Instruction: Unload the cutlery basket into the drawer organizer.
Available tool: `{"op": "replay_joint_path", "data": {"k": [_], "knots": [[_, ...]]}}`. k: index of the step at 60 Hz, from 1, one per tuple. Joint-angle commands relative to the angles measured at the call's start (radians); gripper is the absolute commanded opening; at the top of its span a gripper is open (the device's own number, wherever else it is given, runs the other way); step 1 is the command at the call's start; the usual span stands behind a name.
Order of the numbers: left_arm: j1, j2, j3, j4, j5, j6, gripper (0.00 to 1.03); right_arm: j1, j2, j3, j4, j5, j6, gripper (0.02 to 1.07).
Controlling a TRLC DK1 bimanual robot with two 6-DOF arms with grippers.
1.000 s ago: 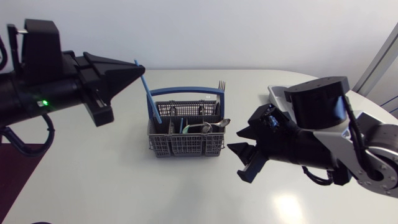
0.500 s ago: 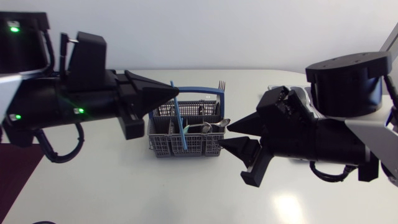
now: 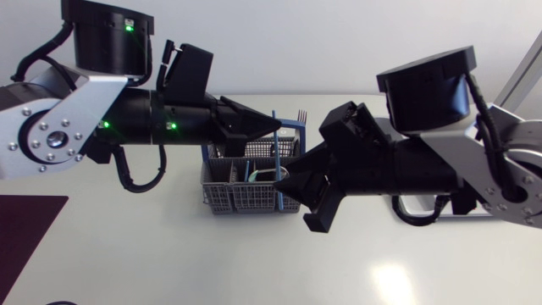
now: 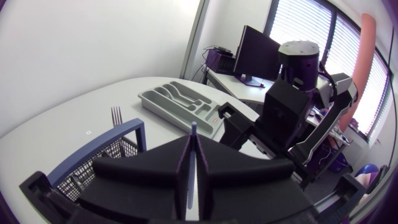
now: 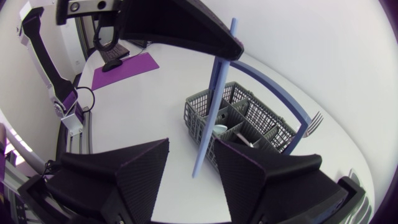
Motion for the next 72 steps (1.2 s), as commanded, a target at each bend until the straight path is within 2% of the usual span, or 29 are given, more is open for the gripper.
{"op": "replay_joint_path", "data": {"k": [1, 8, 22, 32, 37, 45, 51, 57, 66, 72], "knots": [[-0.011, 0.024, 0.035, 0.007, 0.019, -0.038, 0.04, -0.017, 0.044, 0.028, 0.030, -0.005, 0.023, 0.57], [-0.011, 0.020, 0.037, 0.006, 0.019, -0.044, 0.04, -0.029, 0.090, 0.035, 0.055, -0.003, 0.026, 0.56], [-0.007, 0.019, 0.032, 0.007, 0.029, -0.050, 0.04, -0.029, 0.130, 0.037, 0.081, -0.003, 0.027, 0.16], [-0.001, 0.017, 0.031, 0.009, 0.029, -0.048, 0.04, -0.029, 0.130, 0.034, 0.078, -0.002, 0.029, 0.10], [0.003, 0.016, 0.029, 0.009, 0.031, -0.050, 0.15, -0.026, 0.128, 0.026, 0.075, -0.005, 0.027, 0.08], [0.006, 0.013, 0.042, 0.009, 0.031, -0.050, 0.54, -0.015, 0.124, 0.017, 0.058, -0.015, 0.023, 0.08], [0.030, 0.011, 0.081, 0.003, 0.031, -0.050, 0.71, -0.012, 0.111, 0.003, 0.044, -0.020, 0.021, 0.08], [0.073, 0.008, 0.146, -0.008, 0.029, -0.050, 0.78, -0.012, 0.088, -0.014, 0.024, -0.020, 0.017, 0.08], [0.157, 0.010, 0.241, -0.048, 0.031, -0.048, 0.78, -0.032, 0.007, -0.040, -0.031, -0.017, 0.011, 0.08], [0.196, 0.011, 0.252, -0.105, 0.025, 0.015, 0.77, -0.097, -0.062, -0.052, -0.085, -0.017, 0.001, 0.08]]}}
